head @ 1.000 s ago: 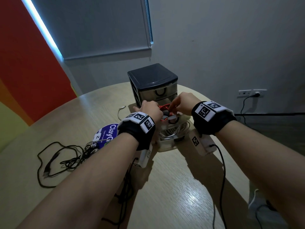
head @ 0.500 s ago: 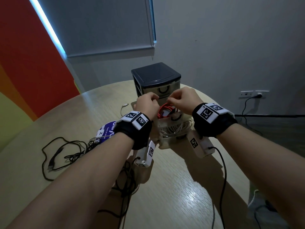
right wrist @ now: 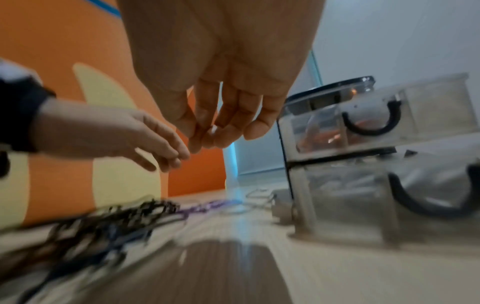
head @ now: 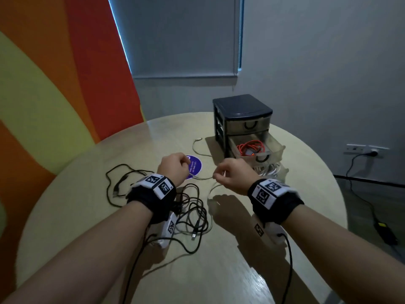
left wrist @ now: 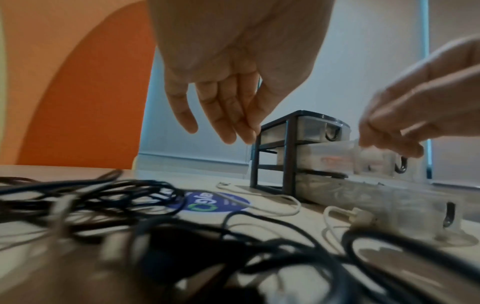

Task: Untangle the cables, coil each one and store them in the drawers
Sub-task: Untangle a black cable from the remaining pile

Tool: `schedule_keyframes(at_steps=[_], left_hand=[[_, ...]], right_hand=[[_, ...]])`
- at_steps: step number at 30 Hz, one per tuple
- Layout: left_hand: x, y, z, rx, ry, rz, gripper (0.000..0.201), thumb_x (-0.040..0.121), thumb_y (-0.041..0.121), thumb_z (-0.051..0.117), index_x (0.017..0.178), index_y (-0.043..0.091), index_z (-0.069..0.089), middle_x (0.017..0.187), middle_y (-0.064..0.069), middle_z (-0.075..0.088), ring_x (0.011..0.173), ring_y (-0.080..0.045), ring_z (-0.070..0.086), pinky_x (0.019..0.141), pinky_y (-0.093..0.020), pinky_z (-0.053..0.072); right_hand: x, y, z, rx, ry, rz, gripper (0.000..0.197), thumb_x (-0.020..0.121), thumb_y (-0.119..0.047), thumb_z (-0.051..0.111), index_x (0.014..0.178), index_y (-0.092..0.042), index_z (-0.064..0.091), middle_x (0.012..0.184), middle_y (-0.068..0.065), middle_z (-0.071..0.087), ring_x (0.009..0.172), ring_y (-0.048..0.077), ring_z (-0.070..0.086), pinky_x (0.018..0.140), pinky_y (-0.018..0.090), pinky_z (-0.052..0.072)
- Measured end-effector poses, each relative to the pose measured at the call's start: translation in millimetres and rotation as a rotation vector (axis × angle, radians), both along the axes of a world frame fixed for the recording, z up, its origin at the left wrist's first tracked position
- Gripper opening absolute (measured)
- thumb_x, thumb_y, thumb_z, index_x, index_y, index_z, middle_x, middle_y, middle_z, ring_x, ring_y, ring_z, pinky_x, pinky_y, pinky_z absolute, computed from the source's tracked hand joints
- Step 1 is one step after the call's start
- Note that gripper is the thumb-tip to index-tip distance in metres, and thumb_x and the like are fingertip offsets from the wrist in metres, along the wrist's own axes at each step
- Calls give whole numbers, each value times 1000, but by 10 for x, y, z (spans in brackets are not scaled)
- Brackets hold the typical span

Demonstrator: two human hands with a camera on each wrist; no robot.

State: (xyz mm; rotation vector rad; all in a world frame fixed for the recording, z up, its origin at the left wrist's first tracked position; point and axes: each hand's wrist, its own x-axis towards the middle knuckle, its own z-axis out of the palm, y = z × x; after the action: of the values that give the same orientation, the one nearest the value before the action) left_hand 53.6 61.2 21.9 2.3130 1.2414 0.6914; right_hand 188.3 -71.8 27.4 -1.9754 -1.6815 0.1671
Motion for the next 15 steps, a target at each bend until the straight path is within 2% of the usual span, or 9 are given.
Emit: schedule_keyframes(at_steps=[3,6,8,10,12,15], left_hand=[[-289,-41,-47,-17,97,25,17,84,12,53,87,16,70,94,-12,70,92,-32,63,83,-37,51],[-494,-107,-100,62,294,22,18,89,21,54,98,16,68,103,-8,68,100,-30,60,86,-35,47],[-575,-148,-126,137,408,-6,23,91,29,53,104,17,67,107,-5,66,105,-26,57,88,-34,42],[-626,-170,-138,162,456,-45,25,91,33,52,103,17,67,106,-3,65,105,-23,56,88,-34,41],[-650,-174,-110,157,396,-61,25,91,34,53,98,16,68,99,-3,67,98,-23,59,83,-33,44],[-630,-150,103,67,72,-14,21,90,27,56,92,11,71,88,-5,70,84,-21,63,71,-28,45]], right_hand=[[-166,-24,-156,-92,-33,28,20,87,-22,57,91,-12,73,92,6,66,84,21,61,72,28,45],[-308,-25,-240,-123,-25,63,17,85,-20,58,96,-15,71,99,5,62,88,18,58,81,32,48],[-374,-22,-270,-142,-54,98,24,84,-21,60,106,-17,67,105,3,58,94,18,55,86,33,47],[-423,-16,-283,-156,-101,137,37,82,-25,62,119,-20,60,115,2,54,104,18,52,90,30,43],[-469,-17,-280,-171,-167,192,47,82,-26,61,129,-24,53,123,1,50,111,17,47,94,28,39],[-554,-17,-264,-201,-217,258,45,86,-27,55,131,-25,51,129,0,48,118,17,45,99,32,38]])
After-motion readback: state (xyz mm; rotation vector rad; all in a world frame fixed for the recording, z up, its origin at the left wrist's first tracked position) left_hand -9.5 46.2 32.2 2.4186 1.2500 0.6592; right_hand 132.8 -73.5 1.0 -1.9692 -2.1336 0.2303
